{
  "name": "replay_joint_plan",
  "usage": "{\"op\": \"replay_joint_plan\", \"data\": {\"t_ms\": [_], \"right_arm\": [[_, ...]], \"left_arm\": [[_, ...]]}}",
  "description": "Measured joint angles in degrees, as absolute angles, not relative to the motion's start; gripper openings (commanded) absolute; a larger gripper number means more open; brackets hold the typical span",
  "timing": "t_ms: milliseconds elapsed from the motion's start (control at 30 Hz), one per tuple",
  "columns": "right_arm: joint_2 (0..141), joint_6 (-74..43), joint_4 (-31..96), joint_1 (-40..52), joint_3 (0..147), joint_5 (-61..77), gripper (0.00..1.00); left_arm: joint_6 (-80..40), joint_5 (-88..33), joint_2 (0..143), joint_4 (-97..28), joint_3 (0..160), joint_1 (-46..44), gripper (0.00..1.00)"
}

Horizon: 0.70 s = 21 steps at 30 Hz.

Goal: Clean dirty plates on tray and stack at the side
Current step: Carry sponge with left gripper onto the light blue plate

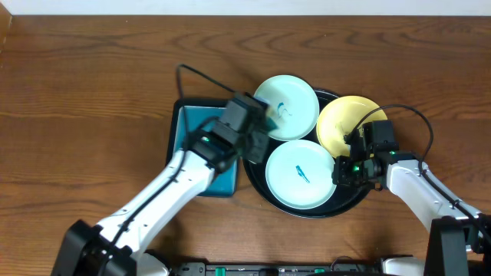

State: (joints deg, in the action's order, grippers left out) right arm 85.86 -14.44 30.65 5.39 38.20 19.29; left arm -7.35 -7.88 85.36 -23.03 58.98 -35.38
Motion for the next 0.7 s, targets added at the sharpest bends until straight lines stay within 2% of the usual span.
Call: {"op": "replay_joint_plan", "data": {"t_ms": [367, 700], "right_arm": [[85.9, -14.4, 32.2, 5.4, 38.2, 19.1, 0.01], [85.9, -14.4, 32.5, 5.4, 38.2, 18.8, 0.01]], "left_arm": [[-17.0, -9.2, 97.3, -11.1, 59.0, -47.9, 0.08], [-19.9, -9.0, 105.4, -8.6, 59.2, -54.8, 0.07]]}}
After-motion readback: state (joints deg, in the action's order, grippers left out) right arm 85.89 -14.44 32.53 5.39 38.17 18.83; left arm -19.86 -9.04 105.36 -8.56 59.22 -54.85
